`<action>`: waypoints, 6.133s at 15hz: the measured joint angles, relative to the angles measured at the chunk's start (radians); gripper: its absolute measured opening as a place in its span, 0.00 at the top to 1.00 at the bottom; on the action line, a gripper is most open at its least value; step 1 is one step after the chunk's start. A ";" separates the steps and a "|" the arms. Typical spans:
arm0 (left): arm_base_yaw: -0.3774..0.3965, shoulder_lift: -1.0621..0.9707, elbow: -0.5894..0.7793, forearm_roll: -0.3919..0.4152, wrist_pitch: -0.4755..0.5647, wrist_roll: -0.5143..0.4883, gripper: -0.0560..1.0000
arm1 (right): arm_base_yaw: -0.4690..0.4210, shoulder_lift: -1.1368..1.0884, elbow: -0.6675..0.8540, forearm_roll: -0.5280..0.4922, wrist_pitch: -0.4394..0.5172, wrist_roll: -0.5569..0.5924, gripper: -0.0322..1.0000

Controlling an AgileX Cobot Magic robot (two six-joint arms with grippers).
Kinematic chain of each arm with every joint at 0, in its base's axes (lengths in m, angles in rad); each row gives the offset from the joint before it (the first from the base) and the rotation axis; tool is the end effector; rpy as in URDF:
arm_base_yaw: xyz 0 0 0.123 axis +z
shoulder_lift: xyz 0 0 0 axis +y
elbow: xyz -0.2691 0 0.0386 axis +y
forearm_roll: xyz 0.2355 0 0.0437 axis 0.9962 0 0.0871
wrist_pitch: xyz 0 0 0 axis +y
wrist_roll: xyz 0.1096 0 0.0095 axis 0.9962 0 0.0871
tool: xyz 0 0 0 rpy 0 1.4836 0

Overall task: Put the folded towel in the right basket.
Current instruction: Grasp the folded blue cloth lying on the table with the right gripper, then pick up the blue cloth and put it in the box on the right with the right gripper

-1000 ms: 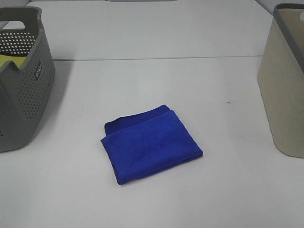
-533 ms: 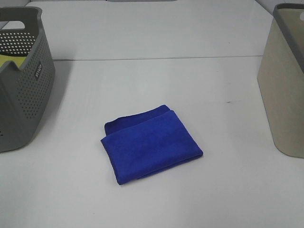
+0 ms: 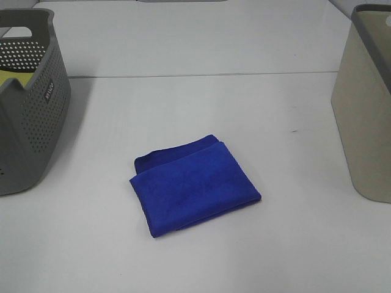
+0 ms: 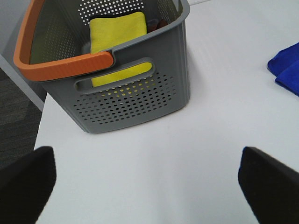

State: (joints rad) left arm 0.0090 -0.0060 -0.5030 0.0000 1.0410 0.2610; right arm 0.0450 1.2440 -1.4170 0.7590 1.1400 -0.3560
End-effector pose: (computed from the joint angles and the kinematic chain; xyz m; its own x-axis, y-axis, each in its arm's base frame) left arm 0.0143 0.0001 0.2655 -0.4180 0.2543 -0.8721 0.1023 0.9671 0.2329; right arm 0.2343 0.0794 0.4155 -0.6883 -0.0145 -0.7253 -0.4795 0.7594 0.4398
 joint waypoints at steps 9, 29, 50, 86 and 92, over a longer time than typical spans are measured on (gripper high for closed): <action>0.000 0.000 0.000 0.000 0.000 0.000 0.01 | 0.409 0.440 -0.014 -0.451 -0.251 0.211 0.08; 0.000 0.000 0.000 0.000 0.000 0.000 0.01 | 0.410 0.869 -0.014 -0.476 -0.240 0.115 0.09; 0.000 0.000 0.000 0.000 0.000 0.000 0.01 | 0.653 0.997 -0.037 -0.210 -0.331 0.319 0.18; 0.000 0.000 0.000 0.000 0.000 0.000 0.01 | -0.244 0.254 -0.023 -0.132 -0.207 0.340 0.86; 0.000 0.000 0.000 0.000 0.000 0.000 0.01 | -0.562 0.254 0.220 -0.111 -0.383 0.340 0.86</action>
State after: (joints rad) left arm 0.0090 -0.0060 -0.5030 0.0000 1.0410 0.2610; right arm -0.5170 1.4980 -1.1970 0.6480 0.7570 -0.0160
